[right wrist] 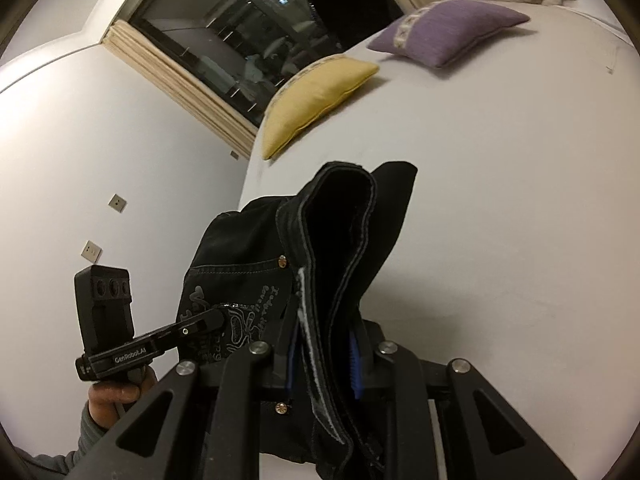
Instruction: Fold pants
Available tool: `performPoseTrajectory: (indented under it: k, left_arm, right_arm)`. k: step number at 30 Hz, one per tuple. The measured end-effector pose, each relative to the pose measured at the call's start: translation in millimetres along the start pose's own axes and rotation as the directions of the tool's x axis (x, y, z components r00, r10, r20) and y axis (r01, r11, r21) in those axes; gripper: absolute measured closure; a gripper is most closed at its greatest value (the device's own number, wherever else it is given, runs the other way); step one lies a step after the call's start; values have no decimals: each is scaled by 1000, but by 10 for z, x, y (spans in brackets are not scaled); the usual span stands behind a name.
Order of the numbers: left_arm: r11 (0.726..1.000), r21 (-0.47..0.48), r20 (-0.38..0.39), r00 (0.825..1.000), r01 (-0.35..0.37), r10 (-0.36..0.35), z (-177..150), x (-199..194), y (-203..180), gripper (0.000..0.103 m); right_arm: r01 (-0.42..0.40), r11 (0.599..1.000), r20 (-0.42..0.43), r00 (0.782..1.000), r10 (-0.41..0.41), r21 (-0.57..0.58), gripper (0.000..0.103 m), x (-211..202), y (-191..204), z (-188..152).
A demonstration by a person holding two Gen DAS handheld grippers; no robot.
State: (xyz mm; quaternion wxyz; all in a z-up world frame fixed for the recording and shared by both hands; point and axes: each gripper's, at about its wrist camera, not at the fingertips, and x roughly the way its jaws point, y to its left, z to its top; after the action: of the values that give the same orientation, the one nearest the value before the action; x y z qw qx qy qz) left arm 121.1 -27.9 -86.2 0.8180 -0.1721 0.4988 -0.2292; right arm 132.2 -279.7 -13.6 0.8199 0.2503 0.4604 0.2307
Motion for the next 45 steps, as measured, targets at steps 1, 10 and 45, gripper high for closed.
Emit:
performPoseTrajectory:
  k: [1,10,45]
  left_arm:
    - [1000,-11,-5,1000,-7,7,-10,4,76,88]
    - [989,-48,-60,989,-136,133,-304,592,700,60]
    - [819,-27,471,716,-573,516,-1413,-2192,-1524,0]
  right_arm:
    - [0,1000,-8,1000,0,10,81,66,-26,-18]
    - [188,969,-127,977,-169,162,59,756,-771,-430]
    - [595,768,662,677,-322,-235,0,-1668,1871,-1317]
